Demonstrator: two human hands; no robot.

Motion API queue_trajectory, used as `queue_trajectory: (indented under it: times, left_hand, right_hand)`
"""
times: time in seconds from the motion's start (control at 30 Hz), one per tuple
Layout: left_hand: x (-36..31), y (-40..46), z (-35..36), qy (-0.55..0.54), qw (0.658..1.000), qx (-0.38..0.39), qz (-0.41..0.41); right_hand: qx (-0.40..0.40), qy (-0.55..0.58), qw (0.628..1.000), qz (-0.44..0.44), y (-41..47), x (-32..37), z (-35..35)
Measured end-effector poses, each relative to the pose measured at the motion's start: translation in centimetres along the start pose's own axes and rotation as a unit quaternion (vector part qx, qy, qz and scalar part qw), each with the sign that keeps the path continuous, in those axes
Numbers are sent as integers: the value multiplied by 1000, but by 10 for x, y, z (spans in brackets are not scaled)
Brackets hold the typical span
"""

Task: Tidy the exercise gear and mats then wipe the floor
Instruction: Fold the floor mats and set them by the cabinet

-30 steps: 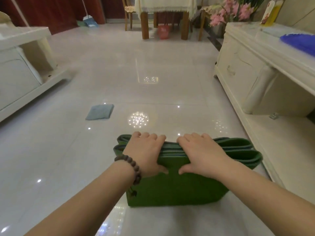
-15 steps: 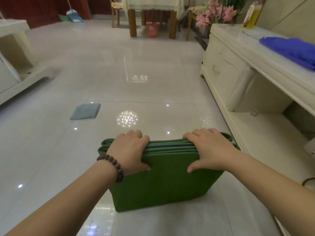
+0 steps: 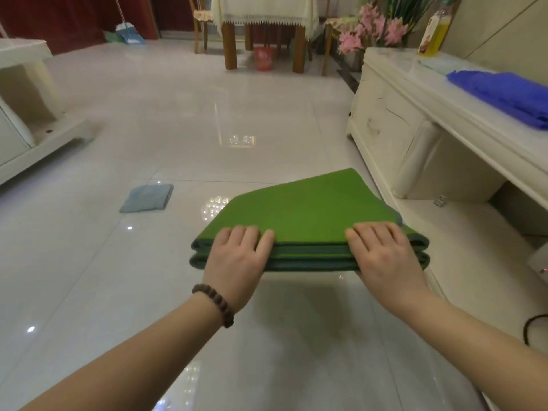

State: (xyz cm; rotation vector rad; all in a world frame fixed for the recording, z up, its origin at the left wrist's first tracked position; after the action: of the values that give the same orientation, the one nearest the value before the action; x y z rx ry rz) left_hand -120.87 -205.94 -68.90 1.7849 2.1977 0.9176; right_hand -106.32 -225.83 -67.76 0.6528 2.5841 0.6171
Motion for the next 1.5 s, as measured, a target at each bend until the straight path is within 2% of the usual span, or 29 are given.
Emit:
queue_trajectory:
  times: [0.07,0.13,0.23,0.47,0.53,0.63,0.77,0.93,1.0,1.07,1.13,1.23,1.33,1.43,1.5]
  left_hand:
    - [-18,-29,20,-6,1000,19,16]
    - [-41,-65,39,-18,994,100,46]
    - [-70,-110,54,-41,969,226,91]
    - [-69,-136,70,-115,907,386,122]
    - [-57,-128,76,-172,902,392,52]
    - [-36,-109,97,-198,914,341,-90]
    - [-21,-77,137,-151,899,388,-138]
    - [-34,-68,182,-137,869,457,-131]
    - [-41,-74,192,-111,877,451,-123]
    - [-44,-79,198,-100,885,436,-127]
    - [-45,-80,201,-99,887,431,-131]
    - [-46,-79,201,-97,888,429,-135]
    - [-48,-78,200,-99,885,437,-129]
    - [-47,-77,199,-98,883,440,-132]
    - [-48,-77,200,-98,883,438,-136]
  right_hand:
    - [36,19,999,7,-35,10,27]
    - [138,57,989,16,-75,21,49]
    - [285,99,953,37,-129,38,71]
    - [396,106,910,64,-154,51,86]
    - [419,101,900,65,-161,57,90]
    - [455,99,882,71,-169,58,94]
    - [525,78,846,55,-142,58,78]
    - [548,128,826,22,-79,59,73]
    - [491,159,856,31,-46,60,84]
    - [380,183,906,38,-8,66,106]
    - [318,185,929,32,28,80,137]
    - [357,161,920,30,46,104,197]
    - [396,165,900,73,29,112,240]
    - [418,186,888,54,32,103,240]
    - [415,144,895,70,32,78,231]
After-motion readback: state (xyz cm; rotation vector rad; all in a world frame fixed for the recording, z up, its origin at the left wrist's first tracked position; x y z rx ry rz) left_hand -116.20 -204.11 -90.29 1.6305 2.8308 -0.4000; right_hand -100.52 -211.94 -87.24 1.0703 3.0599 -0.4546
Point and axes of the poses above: each hand's wrist, its own y-axis towards the middle knuckle, its own z-axis out of the palm, x = y × z, the point moved 2 cm from there along y, towards the middle knuckle, and after that the axes turned 4 degrees about y, right-handed, at the moved point
